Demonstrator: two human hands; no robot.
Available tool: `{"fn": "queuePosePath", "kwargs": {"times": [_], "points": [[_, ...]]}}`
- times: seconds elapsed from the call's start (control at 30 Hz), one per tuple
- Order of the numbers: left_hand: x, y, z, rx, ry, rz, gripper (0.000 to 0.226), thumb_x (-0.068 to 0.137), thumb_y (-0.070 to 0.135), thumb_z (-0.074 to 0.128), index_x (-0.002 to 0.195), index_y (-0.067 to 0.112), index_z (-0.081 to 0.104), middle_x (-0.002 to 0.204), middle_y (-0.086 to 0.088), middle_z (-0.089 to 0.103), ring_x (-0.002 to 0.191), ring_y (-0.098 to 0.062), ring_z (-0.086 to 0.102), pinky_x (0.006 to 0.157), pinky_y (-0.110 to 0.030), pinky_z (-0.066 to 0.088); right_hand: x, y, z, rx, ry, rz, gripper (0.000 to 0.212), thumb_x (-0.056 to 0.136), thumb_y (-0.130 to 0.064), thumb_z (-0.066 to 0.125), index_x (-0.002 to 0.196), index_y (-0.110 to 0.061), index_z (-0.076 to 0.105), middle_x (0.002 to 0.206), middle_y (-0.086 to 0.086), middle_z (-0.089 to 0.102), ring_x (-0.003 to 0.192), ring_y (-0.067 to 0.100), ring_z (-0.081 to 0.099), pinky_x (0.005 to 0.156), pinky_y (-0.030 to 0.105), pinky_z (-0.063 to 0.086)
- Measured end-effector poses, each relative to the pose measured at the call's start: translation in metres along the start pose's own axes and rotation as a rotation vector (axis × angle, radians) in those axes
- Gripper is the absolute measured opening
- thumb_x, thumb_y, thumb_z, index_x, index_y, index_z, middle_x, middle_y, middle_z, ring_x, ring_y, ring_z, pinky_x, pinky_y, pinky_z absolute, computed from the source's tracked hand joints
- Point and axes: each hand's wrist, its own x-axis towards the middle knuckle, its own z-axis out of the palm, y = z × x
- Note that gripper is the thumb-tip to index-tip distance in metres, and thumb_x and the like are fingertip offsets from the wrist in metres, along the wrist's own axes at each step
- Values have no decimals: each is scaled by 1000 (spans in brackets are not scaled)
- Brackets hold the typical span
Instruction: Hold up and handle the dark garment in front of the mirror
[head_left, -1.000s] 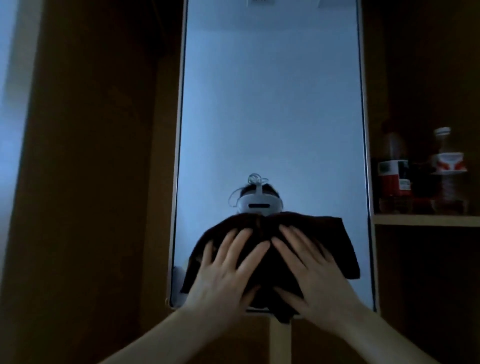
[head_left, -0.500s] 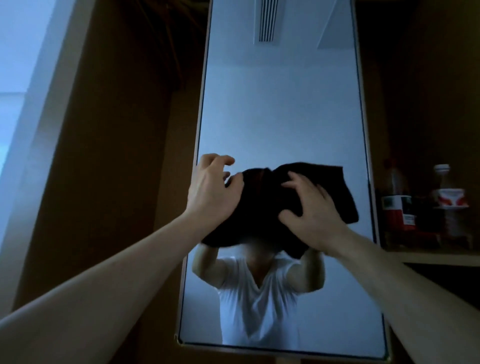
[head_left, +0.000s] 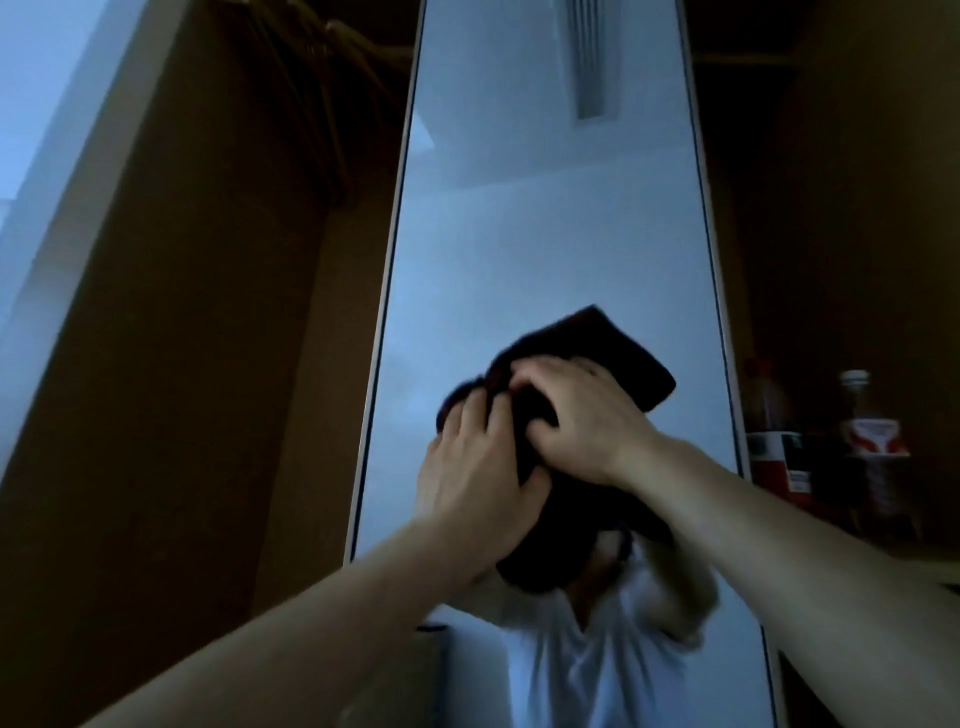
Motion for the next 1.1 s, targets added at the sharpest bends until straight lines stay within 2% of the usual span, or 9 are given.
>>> {"fn": "queuePosePath", "kwargs": {"times": [0.1,0.23,0.37,0.53,0.6,0.7,0.83,1.0,1.1], "points": [[-43,-4,24,142,-60,98,70,77,50,45,138,14,40,135,-8,49,118,-29,54,89,-38,48,-38,0,17,-17,-38,-71,52,68,-33,38,114,-21,60,132,-8,55,129,7,42,106,32,28],[-24,-11,27,84,-39,55,75,90,48,42,151,18,10,156,-4,17,143,-23,20,114,-39,23,-15,11,17,31,116,-108,49,67,-32,41,104,-12,66,111,2,67,109,19,58,99,34,37],[0,-3,9,93,29,98,66,90,43,42,147,20,19,154,-4,21,141,-24,19,113,-39,21,-9,20,20,57,230,-49,53,69,-30,41,110,-7,65,121,7,64,117,23,55,105,40,35],[1,10,-4,-37,41,180,51,82,48,34,125,25,50,134,2,48,123,-22,42,100,-37,36,-60,27,34,138,336,-1,51,74,-24,42,120,-6,55,132,8,55,125,19,45,105,37,34],[16,20,-7,-96,24,95,41,89,44,39,124,23,49,126,0,54,118,-23,45,95,-37,39,-65,31,36,187,306,32,48,76,-23,42,121,-9,55,132,4,55,124,19,48,102,45,39],[54,22,-15,-145,25,-77,48,95,35,39,141,25,33,130,-7,56,119,-30,50,93,-38,39,-62,32,40,195,265,62,45,79,-24,42,120,-11,54,133,2,53,126,20,47,98,50,41],[89,15,-21,7,-22,-128,55,98,29,33,149,28,12,123,-12,59,106,-35,56,76,-35,36,-65,31,44,181,309,67,46,79,-25,40,120,-11,54,136,4,51,128,19,44,103,47,38],[106,11,-22,53,47,-183,30,97,22,34,127,23,35,90,-4,60,76,-26,54,58,-31,35,-65,33,46,178,349,52,46,76,-25,40,119,-13,53,136,4,51,127,18,44,103,41,35],[102,11,-16,164,114,-150,37,95,14,36,130,27,36,75,1,53,66,-23,50,48,-28,27,-65,33,47,168,369,44,45,76,-25,41,117,-13,53,134,4,53,126,18,45,102,39,33]]}}
